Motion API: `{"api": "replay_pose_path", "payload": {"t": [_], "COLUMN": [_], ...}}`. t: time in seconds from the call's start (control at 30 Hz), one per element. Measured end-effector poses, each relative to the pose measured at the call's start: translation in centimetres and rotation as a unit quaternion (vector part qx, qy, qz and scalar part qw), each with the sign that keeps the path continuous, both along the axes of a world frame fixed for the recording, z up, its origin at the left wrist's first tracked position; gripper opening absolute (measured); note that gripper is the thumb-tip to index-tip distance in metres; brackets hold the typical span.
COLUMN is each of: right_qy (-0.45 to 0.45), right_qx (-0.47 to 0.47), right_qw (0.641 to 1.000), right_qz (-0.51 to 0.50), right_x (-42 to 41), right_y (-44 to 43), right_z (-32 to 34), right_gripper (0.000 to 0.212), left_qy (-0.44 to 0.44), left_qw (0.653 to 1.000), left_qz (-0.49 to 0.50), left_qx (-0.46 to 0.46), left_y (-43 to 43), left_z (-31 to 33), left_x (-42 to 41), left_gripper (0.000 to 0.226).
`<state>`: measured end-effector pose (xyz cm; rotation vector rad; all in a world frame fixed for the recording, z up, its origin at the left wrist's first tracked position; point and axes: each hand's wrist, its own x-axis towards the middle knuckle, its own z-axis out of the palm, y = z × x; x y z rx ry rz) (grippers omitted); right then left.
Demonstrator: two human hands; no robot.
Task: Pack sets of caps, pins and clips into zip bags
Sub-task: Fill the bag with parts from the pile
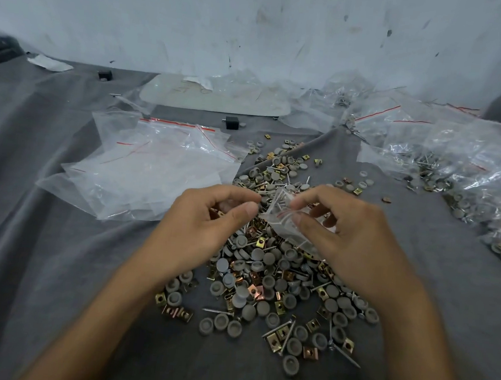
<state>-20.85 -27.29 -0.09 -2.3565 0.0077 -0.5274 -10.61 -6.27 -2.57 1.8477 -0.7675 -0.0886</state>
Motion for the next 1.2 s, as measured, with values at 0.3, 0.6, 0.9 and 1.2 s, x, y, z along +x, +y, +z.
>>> {"api": "replay_pose_path", "payload": {"t": [0.3,0.6,0.9,1.2], "right_qy": [0.002,-0.013,-0.020,-0.005], "right_qx": [-0.018,0.012,0.023,0.025], "right_qw": [1.000,1.000,0.999,0.999], "right_qz": [0.016,-0.004,-0.023,-0.020], "right_x": [0.1,-0.2,-0.4,-0.3], "right_y": [0.3,0.1,-0.3,-0.2], "right_z": [0.1,0.4,0.6,0.4], "right_gripper": [0.007,0.006,0.008,0.006], "left_qy": [-0.067,-0.118,-0.124,-0.146], "left_qw": [0.997,0.986,0.934,0.945], "left_qz": [0.023,0.113,0.129,0.071], "left_qx": [0.033,0.038,0.309,0.285], "left_y": [-0.7,-0.3,-0.2,-0.6], "left_z": [0.0,0.3,-0.7,-0.9], "left_x": [-1.1,-0.6,-0.1,-0.1], "left_gripper": [0.015,0.021,0.027,0.033]}}
